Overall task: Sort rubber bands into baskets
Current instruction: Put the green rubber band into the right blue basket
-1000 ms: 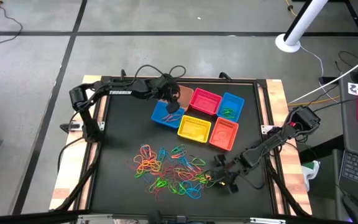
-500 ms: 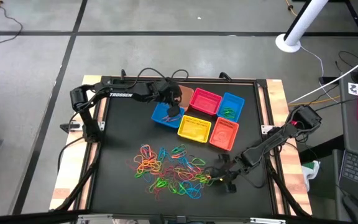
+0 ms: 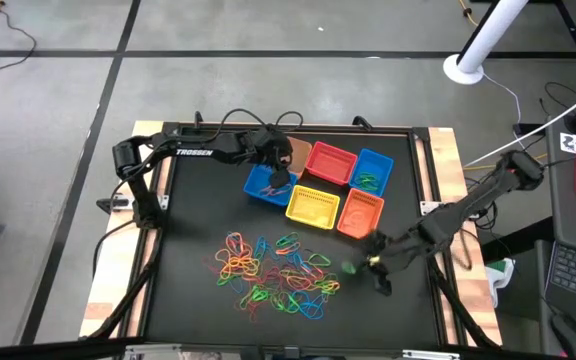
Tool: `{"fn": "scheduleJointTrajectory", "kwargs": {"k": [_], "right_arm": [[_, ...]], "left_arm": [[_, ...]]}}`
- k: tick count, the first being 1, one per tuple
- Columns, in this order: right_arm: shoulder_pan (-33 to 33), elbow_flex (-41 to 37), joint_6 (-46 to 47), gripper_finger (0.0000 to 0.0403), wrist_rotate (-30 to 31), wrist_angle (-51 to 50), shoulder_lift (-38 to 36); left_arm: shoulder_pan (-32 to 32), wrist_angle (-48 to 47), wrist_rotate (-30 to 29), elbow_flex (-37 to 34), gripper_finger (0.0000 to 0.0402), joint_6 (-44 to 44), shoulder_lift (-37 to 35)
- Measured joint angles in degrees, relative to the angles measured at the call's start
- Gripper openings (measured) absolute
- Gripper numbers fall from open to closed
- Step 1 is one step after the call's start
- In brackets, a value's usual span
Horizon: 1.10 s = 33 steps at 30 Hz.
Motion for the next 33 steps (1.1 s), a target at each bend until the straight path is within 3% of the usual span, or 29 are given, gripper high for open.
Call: {"fn": "scheduleJointTrajectory", "kwargs": {"k": [7,14,26,33], "right_arm": [[-9.3,0.0,-8.4,0.0002,10.4,-16.3,-11.7],[-22.5,0.0,-16.8,0.0004,20.0,-25.2,-17.8],[-41.6,0.1,-33.1,0.0005,19.8,-26.6,-15.5],[-50.3,0.1,-43.8,0.0005,13.7,-26.1,-12.1]], "left_arm": [[-0.4,0.0,0.0,0.0,0.0133,0.0,0.0],[-2.3,-0.1,0.0,0.0,0.0133,-0.1,0.0],[-6.1,0.0,0.0,0.0,0.0133,0.8,0.0],[-7.9,0.9,0.0,0.0,0.0133,0.3,0.0]]}}
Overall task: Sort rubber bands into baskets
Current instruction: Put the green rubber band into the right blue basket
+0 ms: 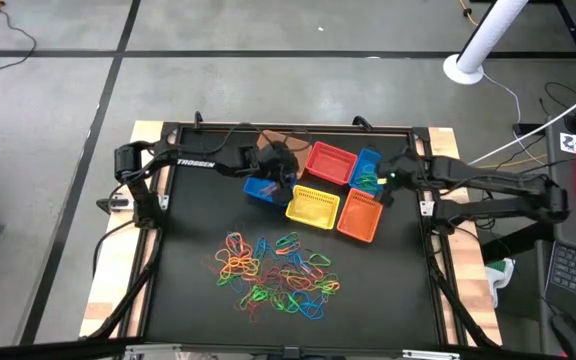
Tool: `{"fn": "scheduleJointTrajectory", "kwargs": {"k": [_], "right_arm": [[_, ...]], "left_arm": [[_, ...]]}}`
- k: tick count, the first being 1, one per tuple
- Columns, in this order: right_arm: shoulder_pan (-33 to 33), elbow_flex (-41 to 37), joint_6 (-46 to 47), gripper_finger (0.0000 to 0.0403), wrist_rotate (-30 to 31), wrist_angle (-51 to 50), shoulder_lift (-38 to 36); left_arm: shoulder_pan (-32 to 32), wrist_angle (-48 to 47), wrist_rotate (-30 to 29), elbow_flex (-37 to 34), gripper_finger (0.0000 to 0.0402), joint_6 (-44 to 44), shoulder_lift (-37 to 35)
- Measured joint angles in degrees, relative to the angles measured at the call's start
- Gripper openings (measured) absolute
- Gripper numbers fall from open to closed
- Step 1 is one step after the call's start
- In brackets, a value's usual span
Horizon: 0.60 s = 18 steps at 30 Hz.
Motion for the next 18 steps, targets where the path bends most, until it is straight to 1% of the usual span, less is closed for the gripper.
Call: {"fn": "scheduleJointTrajectory", "kwargs": {"k": [4,7,12,18], "right_arm": [[-3.4,0.0,-2.7,0.0005,-2.9,0.0,2.3],[-4.9,0.0,-2.7,0.0005,-2.9,0.6,4.0],[-5.4,0.0,-2.9,0.0005,-2.3,2.3,6.8],[-5.3,0.0,-4.2,0.0005,-2.3,4.8,8.9]], "left_arm": [[-0.9,1.8,0.0,0.0,0.0133,-0.3,0.0],[-1.5,1.6,0.0,0.8,0.0133,-0.3,0.0],[-1.7,-0.1,0.0,4.0,0.0133,-0.2,0.0],[-0.6,-4.7,0.0,8.7,0.0133,2.8,0.0]]}}
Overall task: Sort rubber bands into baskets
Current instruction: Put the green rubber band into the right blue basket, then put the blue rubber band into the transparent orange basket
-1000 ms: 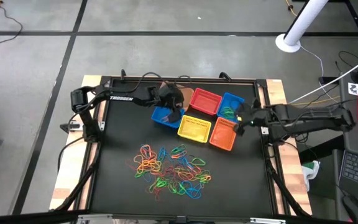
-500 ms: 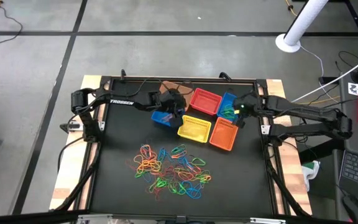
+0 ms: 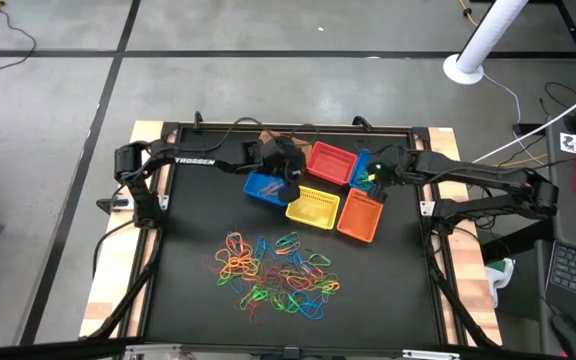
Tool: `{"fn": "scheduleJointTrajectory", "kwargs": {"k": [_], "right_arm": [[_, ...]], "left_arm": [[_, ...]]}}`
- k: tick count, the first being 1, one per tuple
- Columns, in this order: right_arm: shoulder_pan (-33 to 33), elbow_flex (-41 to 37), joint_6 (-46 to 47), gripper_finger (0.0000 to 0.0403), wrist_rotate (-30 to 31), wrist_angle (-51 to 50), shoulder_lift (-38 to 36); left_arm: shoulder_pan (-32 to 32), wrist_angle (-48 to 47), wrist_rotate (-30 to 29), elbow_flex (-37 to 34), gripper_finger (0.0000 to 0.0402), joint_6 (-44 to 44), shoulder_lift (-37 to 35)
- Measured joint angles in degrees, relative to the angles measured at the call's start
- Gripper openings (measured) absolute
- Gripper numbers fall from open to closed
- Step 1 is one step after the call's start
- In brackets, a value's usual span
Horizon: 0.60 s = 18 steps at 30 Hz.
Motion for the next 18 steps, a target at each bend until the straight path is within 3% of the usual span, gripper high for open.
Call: {"fn": "scheduleJointTrajectory", "kwargs": {"k": [7,18], "right_arm": [[0.0,0.0,0.0,0.0018,0.0,-0.1,0.3],[0.0,0.0,0.0,0.0143,2.8,0.0,0.3]], "left_arm": [[3.5,-5.2,0.0,5.4,0.0133,2.7,-0.1],[8.1,-11.5,-0.1,7.3,0.0133,2.7,-0.1]]}}
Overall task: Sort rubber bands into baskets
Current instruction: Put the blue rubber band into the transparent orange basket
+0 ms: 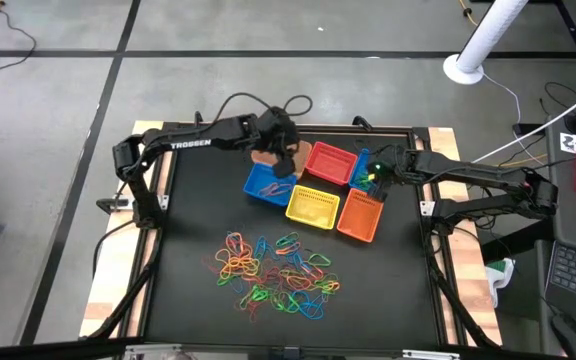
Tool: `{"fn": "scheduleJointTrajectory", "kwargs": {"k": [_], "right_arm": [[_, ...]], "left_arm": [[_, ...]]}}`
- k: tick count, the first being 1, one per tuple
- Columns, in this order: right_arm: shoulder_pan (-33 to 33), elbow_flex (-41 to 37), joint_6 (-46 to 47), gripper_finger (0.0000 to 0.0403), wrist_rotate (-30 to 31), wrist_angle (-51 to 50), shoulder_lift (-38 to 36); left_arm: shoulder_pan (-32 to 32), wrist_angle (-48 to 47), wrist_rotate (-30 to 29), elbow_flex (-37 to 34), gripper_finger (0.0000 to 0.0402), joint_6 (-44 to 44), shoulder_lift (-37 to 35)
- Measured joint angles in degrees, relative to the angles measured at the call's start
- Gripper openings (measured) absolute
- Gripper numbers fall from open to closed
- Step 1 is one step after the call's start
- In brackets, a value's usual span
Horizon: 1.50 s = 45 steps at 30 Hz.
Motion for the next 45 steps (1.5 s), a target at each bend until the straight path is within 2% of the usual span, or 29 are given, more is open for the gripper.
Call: {"fn": "scheduleJointTrajectory", "kwargs": {"k": [6,11,17,23,33,45], "right_arm": [[0.0,0.0,0.0,0.0166,2.2,0.0,0.0],[0.0,0.0,0.1,0.0167,1.5,0.0,0.0],[0.0,0.0,0.1,0.0168,0.5,0.0,0.0],[0.0,0.0,0.2,0.0168,-0.6,0.0,0.0],[0.0,0.0,0.3,0.0168,-8.2,0.0,0.0],[0.0,0.0,0.3,0.0168,-8.3,0.0,0.0]], "left_arm": [[-0.6,-2.5,0.9,0.0,0.0133,-0.5,0.0],[-3.0,-5.3,7.1,0.0,0.0133,-2.9,0.0],[-7.9,-9.8,14.1,0.0,0.0133,-5.7,0.0],[-14.6,-11.9,15.4,-2.3,0.0133,-6.3,0.0],[-22.4,-5.6,14.7,-10.9,0.0133,-10.4,0.1],[-24.6,6.1,14.1,-19.2,0.0133,-11.2,0.1]]}}
